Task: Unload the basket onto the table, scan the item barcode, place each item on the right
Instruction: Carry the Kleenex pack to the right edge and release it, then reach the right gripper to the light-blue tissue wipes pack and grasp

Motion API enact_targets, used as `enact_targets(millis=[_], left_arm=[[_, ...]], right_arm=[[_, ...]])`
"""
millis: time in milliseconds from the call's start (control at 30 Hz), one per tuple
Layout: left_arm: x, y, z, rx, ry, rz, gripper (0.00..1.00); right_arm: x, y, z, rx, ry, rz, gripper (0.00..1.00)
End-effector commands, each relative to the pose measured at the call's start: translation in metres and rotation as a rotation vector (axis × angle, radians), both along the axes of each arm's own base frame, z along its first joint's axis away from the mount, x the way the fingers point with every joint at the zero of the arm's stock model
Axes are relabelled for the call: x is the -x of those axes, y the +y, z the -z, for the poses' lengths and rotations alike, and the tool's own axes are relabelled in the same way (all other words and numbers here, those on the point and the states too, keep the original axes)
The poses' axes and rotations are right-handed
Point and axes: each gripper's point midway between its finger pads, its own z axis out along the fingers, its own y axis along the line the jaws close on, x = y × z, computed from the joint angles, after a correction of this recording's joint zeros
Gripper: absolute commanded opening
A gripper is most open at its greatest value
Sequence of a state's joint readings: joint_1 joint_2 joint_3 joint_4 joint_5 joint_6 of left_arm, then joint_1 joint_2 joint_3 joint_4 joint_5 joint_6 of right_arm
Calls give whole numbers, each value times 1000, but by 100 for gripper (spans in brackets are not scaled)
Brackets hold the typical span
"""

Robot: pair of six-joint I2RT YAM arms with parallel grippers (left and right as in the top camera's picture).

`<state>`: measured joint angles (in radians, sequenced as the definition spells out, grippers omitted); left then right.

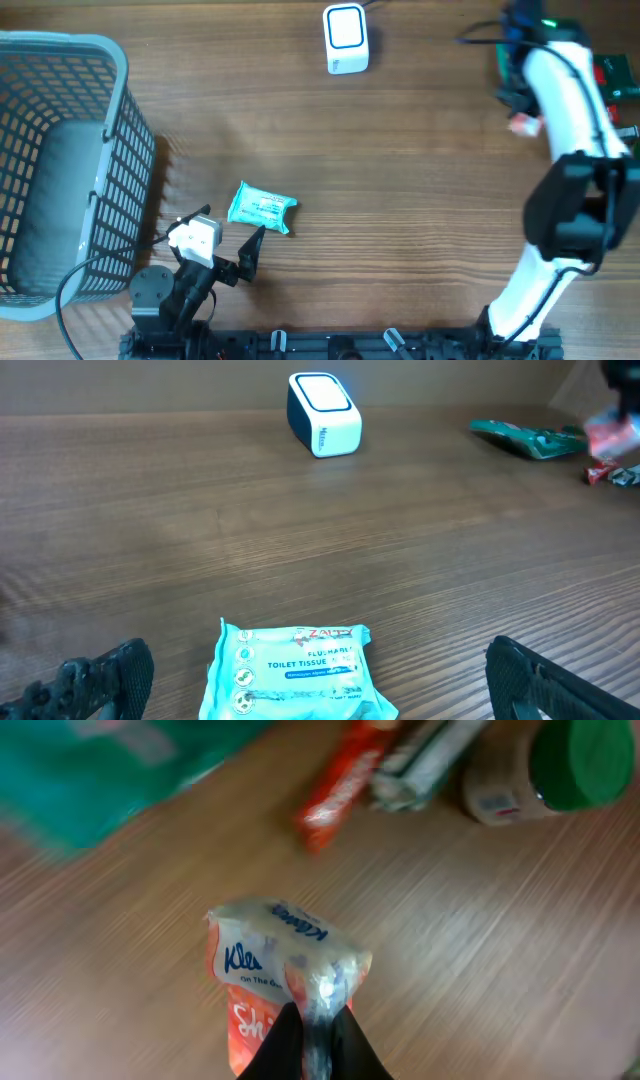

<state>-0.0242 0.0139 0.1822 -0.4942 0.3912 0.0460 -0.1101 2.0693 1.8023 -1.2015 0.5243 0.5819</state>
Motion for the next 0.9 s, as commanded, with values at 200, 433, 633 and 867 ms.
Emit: enact_targets(millis=[200,433,633,867], left_arm=[[0,-1,1,12,2,6,100],[0,-1,1,12,2,6,100],[0,-1,1,12,2,6,100],[0,-1,1,12,2,6,100]], right_arm=[[4,-71,31,-207,-86,-66,59],[-19,11,-84,-278,-356,-264,100],[6,233,-145,-863,-457,-728,100],[42,401,-37,-817,-219,-1313,100]])
